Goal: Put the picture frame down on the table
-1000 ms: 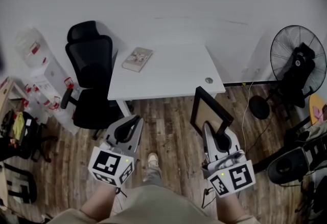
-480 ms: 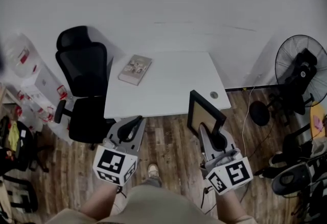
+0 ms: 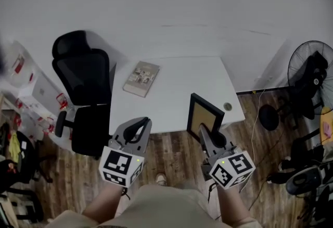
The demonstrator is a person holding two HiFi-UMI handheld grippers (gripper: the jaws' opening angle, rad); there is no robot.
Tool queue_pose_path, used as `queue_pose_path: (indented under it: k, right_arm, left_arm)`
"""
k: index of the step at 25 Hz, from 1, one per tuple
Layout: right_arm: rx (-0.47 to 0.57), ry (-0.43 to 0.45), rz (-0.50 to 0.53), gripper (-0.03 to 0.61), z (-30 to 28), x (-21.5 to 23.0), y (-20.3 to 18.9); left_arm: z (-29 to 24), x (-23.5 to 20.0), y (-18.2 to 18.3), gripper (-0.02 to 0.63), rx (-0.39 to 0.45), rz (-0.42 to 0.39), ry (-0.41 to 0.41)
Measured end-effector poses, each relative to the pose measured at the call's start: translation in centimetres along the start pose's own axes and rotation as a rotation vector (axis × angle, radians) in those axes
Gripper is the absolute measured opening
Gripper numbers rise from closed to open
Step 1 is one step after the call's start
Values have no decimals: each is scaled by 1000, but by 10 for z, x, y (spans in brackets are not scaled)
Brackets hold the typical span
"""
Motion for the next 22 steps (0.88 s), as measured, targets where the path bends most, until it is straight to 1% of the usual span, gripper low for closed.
queue_pose_path:
  k: [5, 8, 10, 12, 15, 22]
  right_arm:
    - [-42, 21, -78, 31, -33, 18, -3]
    - [-67, 44, -145, 31, -51, 33, -7]
    - [-89, 47, -171, 31, -63, 45, -9]
    - [-114, 32, -170, 31, -75, 57, -9]
    - [-138, 13, -138, 31, -93, 73, -8]
    - [-195, 47, -151, 31, -148, 124, -1]
  left_arm:
    - [-26, -17, 4, 35, -28, 1, -25]
    - [-45, -26, 4, 34, -40, -3, -29]
    - [-59, -32, 5, 35, -53, 0, -28]
    - [-72, -37, 6, 34, -65, 6, -25]
    - [-91, -44, 8, 35, -81, 12, -18]
    - [-149, -62, 14, 35, -140, 37, 9]
Point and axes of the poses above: the fingertips, and each gripper's own axes: z backward along the fingers, x to its right, y out of its top, the point moved 8 cm from there along z, backward along the fingers, and after that the axes turned 14 degrees about -x, right-handed, at the moved point
